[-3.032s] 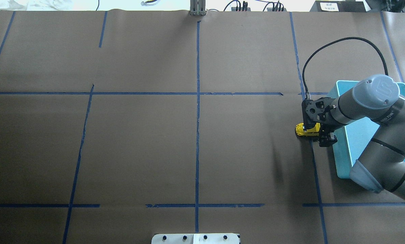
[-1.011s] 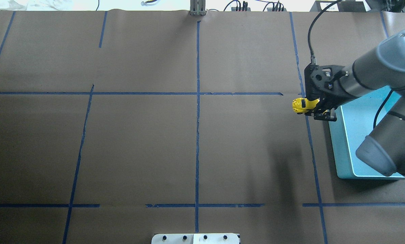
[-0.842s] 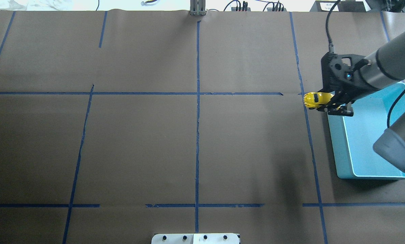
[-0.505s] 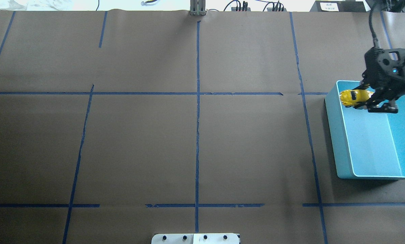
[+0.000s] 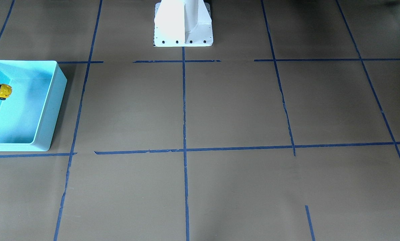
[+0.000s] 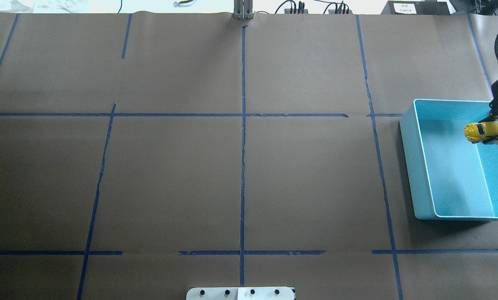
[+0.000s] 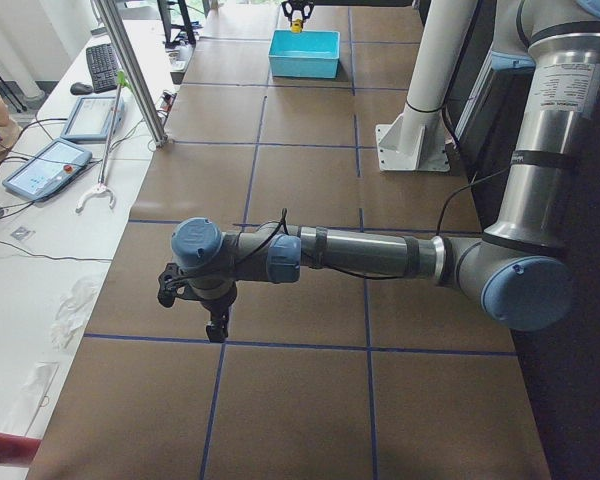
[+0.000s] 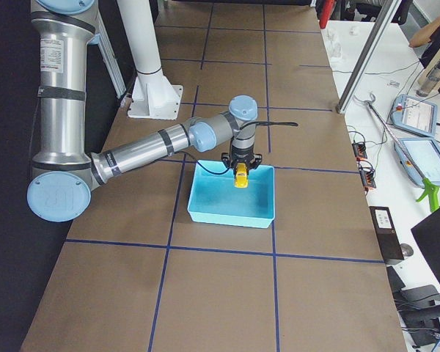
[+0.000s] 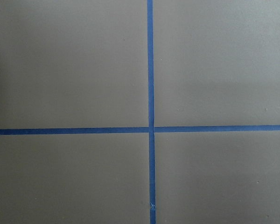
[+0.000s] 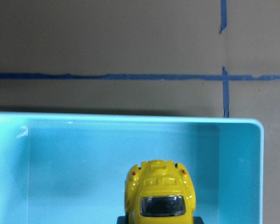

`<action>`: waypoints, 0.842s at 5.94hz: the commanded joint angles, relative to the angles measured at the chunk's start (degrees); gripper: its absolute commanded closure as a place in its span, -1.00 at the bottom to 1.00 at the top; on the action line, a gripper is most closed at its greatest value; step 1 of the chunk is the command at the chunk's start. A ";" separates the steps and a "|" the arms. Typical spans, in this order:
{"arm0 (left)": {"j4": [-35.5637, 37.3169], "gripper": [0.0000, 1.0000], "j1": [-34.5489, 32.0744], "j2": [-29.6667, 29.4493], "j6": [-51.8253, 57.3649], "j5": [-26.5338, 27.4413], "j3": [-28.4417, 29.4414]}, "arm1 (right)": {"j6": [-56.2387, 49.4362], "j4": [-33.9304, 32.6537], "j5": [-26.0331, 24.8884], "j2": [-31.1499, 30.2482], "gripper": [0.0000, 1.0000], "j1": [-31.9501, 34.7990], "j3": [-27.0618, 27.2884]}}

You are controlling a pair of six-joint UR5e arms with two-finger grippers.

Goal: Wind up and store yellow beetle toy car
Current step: 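Carry the car over the blue bin and lower it inside with the right gripper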

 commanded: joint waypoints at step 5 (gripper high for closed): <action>0.00 -1.00 -0.09 0.09 0.00 0.09 0.08 | 23.56 27.40 -4.68 -1.93 1.00 -14.09 -13.64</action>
